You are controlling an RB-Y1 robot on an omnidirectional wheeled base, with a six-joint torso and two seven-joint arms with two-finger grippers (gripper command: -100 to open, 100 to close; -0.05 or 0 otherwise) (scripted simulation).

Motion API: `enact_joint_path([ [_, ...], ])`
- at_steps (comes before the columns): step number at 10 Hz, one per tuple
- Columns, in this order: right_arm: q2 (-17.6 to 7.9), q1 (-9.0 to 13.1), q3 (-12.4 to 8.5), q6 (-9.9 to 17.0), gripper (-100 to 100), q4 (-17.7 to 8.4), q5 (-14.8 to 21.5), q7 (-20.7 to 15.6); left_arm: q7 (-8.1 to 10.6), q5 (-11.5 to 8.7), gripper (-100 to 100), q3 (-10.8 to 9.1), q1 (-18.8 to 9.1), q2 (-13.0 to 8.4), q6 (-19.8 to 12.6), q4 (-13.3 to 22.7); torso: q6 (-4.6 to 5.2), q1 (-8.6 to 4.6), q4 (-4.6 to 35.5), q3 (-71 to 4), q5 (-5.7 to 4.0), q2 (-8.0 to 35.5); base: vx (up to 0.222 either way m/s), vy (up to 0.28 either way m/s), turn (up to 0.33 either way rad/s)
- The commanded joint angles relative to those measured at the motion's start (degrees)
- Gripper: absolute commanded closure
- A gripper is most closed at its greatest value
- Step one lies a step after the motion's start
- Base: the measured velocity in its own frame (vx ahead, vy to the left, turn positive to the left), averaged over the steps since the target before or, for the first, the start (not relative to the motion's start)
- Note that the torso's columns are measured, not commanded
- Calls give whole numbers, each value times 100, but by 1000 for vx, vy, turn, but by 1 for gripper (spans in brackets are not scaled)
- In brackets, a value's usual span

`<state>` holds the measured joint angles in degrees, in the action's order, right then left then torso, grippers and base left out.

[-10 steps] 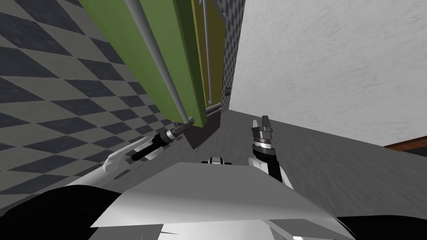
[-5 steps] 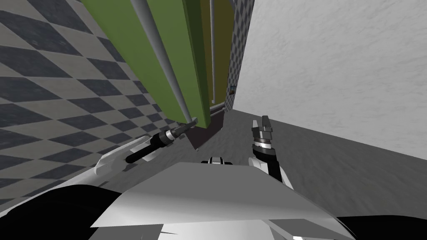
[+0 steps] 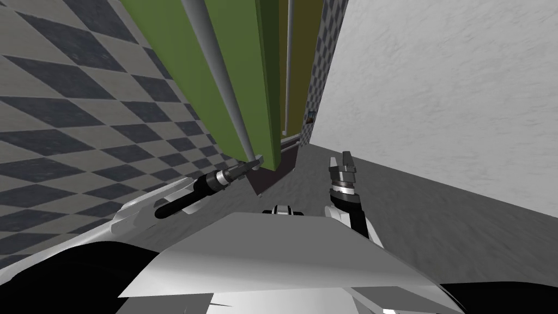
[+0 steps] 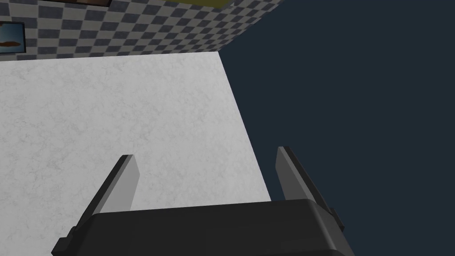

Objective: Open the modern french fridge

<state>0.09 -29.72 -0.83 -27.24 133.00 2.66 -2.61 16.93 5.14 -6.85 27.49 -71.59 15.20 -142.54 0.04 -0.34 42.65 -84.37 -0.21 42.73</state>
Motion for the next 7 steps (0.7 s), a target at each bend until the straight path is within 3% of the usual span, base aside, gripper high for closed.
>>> enact_joint_path([
  [1, 0, 1, 0, 0, 0, 0, 0, 0, 56, -33, -100, -65, 38, -80, -45, -107, 6, -4, 12, -2, -4, 10, 24, 3, 5],
  [2, 0, 2, 1, 0, 0, 0, 0, 0, 62, -32, 0, -64, 50, -93, -62, -112, 1, 6, 2, 1, 3, 9, 11, 2, -4],
  [7, 0, 2, 1, 0, 0, 0, 0, 0, 61, -26, 0, -40, 79, -99, -99, -61, -2, 24, -27, -14, 16, -31, 3, 1, 0],
])
